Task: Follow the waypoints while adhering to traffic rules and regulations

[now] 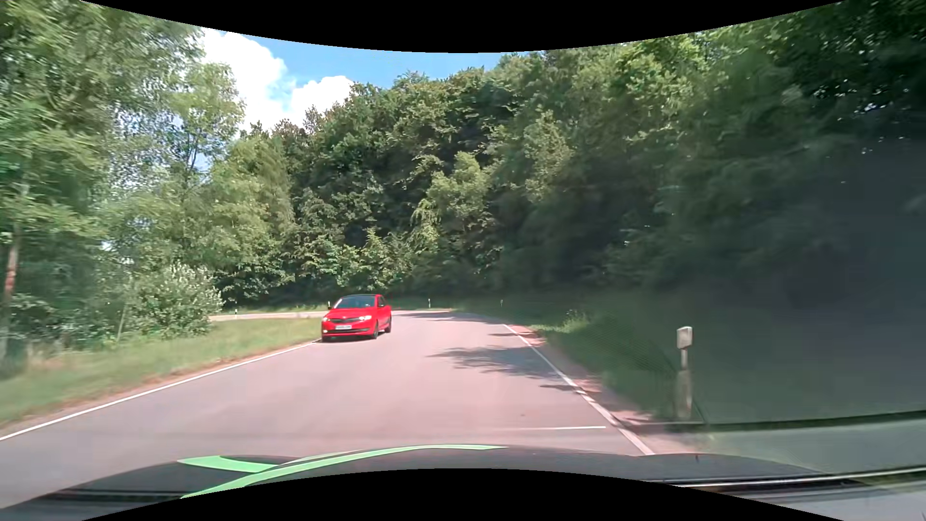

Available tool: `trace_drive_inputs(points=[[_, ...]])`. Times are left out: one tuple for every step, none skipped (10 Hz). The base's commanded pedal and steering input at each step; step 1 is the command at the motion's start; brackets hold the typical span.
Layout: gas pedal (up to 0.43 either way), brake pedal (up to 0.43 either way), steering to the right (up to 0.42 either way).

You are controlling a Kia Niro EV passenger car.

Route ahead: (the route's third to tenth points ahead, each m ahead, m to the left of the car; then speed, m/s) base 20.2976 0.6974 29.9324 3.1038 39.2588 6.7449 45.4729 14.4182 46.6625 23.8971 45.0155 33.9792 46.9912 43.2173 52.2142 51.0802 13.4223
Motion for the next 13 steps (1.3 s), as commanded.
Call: trace_drive_inputs(points=[[0.0, 0.171, 0.021], [0.0, 0.171, 0.018], [0.0, 0.171, 0.012], [0.0, 0.177, 0.007], [0.0, 0.183, 0.001], [0.0, 0.195, -0.007], [0.0, 0.195, -0.012], [0.0, 0.195, -0.011], [0.0, 0.195, -0.012], [0.0, 0.195, -0.016], [0.0, 0.195, -0.025], [0.0, 0.189, -0.034], [0.0, 0.177, -0.038]])
